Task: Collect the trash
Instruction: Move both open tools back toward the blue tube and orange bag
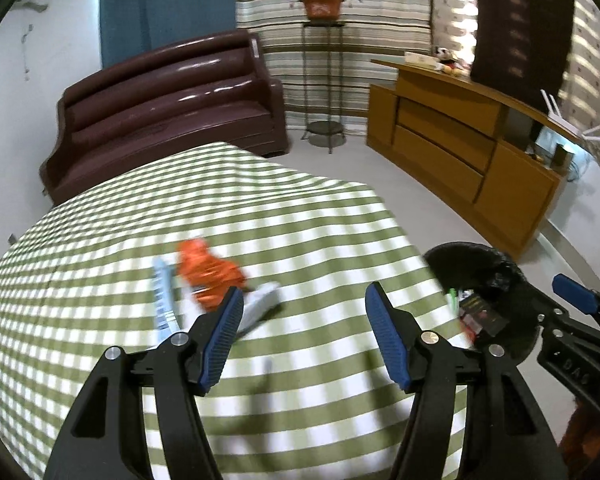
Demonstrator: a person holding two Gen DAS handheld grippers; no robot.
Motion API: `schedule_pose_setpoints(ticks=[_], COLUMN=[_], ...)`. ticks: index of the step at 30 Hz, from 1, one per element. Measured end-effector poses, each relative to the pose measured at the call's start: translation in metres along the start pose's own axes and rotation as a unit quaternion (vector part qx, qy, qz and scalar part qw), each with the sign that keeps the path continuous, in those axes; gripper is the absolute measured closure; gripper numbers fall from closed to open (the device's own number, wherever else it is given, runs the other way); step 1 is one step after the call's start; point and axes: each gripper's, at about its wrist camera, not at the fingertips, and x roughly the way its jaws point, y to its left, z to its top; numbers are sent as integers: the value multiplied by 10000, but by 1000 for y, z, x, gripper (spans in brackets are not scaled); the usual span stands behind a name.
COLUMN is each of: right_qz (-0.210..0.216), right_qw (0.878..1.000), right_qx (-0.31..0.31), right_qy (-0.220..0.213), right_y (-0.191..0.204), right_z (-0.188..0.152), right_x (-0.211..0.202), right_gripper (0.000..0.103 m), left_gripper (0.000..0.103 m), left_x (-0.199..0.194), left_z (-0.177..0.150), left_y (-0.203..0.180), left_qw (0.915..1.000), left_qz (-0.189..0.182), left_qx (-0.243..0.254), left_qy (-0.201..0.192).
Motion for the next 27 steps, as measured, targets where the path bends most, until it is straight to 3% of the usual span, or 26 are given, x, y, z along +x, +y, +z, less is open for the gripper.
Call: schedule_pose_setpoints(ticks=[27], right_qz=[984], right_qw=[9902], right_qx=[-942], right_qy=[299], right_y=[181], right_z=[-11], right_x=[5], right_gripper=[41], left_gripper=[39], left_x=[-29], left_z=[-50], left_y=[168], left_qw=[9896], left_qz=[1031], left_qx=[-988], left_qy=[156])
